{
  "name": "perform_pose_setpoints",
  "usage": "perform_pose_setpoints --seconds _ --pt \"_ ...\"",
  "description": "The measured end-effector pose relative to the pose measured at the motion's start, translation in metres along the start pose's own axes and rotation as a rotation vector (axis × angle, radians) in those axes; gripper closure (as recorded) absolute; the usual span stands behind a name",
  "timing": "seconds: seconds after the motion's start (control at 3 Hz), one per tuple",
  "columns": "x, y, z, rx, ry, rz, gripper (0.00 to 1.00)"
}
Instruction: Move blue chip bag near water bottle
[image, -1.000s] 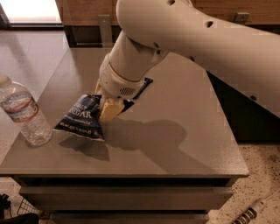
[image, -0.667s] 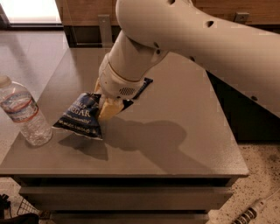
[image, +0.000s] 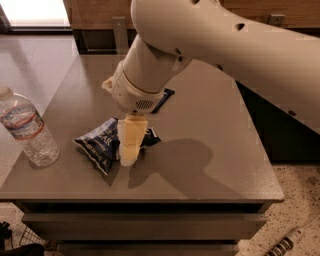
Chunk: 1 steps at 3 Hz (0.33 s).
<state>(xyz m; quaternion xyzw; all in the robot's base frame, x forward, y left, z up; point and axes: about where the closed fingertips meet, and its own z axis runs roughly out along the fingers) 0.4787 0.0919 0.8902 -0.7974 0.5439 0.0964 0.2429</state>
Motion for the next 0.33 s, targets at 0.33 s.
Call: perform_pose_setpoints --seconds 0.33 --pt "0.0 0.0 0.0 0.0 0.0 0.0 0.0"
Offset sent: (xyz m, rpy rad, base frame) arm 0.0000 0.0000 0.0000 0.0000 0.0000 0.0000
